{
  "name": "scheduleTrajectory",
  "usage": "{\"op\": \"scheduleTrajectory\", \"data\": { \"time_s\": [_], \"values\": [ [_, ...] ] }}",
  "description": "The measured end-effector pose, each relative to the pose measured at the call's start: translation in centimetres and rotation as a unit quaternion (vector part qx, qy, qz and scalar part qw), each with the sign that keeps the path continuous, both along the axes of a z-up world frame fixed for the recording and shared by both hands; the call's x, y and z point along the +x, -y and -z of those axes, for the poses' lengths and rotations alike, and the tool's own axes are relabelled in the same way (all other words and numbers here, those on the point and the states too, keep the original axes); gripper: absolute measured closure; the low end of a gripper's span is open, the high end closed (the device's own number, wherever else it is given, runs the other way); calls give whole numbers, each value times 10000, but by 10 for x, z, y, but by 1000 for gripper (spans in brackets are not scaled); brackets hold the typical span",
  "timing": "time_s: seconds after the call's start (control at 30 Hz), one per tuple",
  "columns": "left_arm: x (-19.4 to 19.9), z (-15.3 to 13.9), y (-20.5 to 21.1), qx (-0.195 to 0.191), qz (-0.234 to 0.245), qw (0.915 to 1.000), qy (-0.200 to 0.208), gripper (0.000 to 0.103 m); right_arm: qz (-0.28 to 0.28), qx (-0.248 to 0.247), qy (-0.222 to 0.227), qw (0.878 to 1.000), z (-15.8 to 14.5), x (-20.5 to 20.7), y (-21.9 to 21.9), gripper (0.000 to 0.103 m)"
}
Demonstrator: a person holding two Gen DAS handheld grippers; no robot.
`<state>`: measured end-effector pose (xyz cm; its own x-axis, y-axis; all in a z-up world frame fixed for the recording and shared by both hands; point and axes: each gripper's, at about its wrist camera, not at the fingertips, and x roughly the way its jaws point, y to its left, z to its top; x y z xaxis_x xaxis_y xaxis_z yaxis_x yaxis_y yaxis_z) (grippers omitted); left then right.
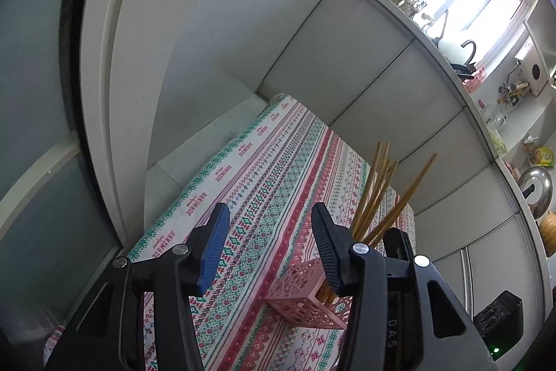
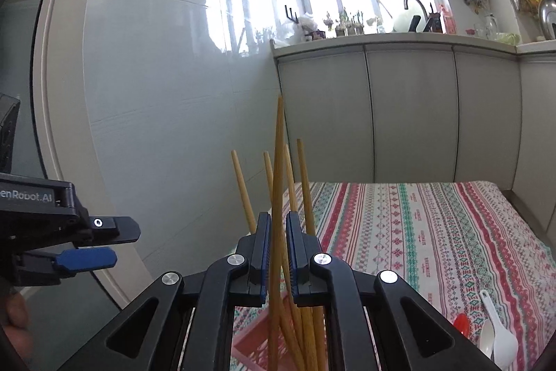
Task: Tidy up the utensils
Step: 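Lower the chopstick into the pink holder and open the right gripper, then reach the left gripper to the red plastic spoon and close on it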
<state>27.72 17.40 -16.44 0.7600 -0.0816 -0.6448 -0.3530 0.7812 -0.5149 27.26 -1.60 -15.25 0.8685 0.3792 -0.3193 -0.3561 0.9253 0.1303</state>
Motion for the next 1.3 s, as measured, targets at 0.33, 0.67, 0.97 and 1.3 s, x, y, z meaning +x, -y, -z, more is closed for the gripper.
{"op": "scheduleTrajectory", "data": {
  "time_s": [0.33,0.67,0.97,1.3],
  "values": [
    [0,-8,18,76,382,9992,-116,51,684,584,-211,9957,-48,-13,84,26],
    [-12,-28,56,350,1019,9942,48,51,1458,668,-482,9859,-71,-30,172,26],
    [-9,-27,106,748,1594,9842,-160,51,1886,1247,-1234,9662,-68,-46,241,26],
    [-3,-7,185,1046,2487,9619,-433,51,1930,1225,-1968,9534,-53,-45,272,27]
  ]
}}
